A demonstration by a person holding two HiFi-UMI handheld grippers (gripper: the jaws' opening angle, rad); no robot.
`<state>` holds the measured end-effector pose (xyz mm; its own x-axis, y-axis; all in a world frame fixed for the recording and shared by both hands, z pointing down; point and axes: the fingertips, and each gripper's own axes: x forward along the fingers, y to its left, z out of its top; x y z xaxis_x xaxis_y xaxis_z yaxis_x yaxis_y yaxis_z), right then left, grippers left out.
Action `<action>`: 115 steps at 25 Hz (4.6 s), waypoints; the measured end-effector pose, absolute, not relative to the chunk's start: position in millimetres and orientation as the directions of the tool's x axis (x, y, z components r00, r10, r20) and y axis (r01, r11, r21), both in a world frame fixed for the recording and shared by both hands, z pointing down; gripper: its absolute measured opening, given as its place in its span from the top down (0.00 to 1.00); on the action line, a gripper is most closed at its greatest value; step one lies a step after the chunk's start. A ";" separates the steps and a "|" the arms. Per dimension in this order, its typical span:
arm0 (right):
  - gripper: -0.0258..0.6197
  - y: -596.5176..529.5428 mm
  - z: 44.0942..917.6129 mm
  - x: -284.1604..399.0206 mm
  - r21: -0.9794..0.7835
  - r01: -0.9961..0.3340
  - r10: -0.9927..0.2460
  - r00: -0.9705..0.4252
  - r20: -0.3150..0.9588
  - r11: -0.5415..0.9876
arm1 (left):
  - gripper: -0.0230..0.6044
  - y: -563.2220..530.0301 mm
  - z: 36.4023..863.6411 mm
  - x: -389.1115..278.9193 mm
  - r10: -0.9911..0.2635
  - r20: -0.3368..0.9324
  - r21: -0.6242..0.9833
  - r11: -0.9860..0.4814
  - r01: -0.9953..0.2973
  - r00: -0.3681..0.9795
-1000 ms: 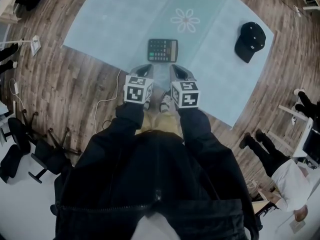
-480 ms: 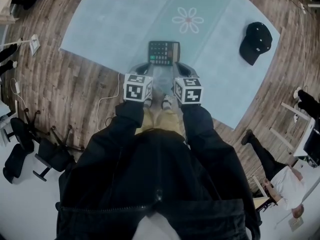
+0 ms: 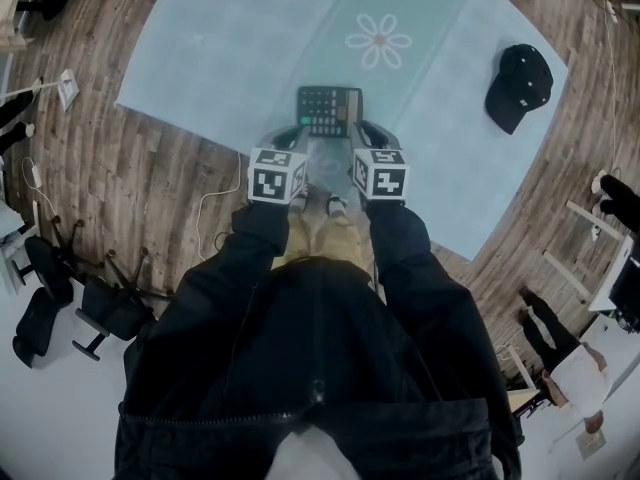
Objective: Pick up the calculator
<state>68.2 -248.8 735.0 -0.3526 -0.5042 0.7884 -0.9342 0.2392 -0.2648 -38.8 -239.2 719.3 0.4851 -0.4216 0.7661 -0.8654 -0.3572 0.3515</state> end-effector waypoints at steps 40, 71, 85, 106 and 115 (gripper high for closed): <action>0.90 -251.8 698.1 61.3 -0.497 -0.863 -0.579 -0.453 0.678 0.093 | 0.97 -246.7 681.9 -49.5 -0.494 0.723 0.332 -0.364 -0.870 0.483; 0.90 -247.2 377.3 124.3 -0.287 -0.932 -0.948 -0.276 0.158 0.223 | 0.97 -292.6 396.6 -11.6 -0.770 0.291 0.161 -0.545 -0.823 0.567; 0.90 -248.2 293.0 148.2 -0.205 -0.955 -0.977 -0.209 -0.039 0.213 | 0.97 -303.3 310.8 5.2 -0.803 0.123 0.069 -0.579 -0.812 0.583; 0.90 -236.0 239.0 158.4 -0.154 -0.969 -0.965 -0.157 -0.211 0.191 | 0.97 -295.4 244.4 30.2 -0.783 -0.017 -0.052 -0.621 -0.782 0.622; 0.90 -234.2 238.4 163.1 -0.135 -0.974 -0.966 -0.150 -0.211 0.180 | 0.97 -295.9 245.6 32.6 -0.786 -0.021 -0.046 -0.617 -0.786 0.618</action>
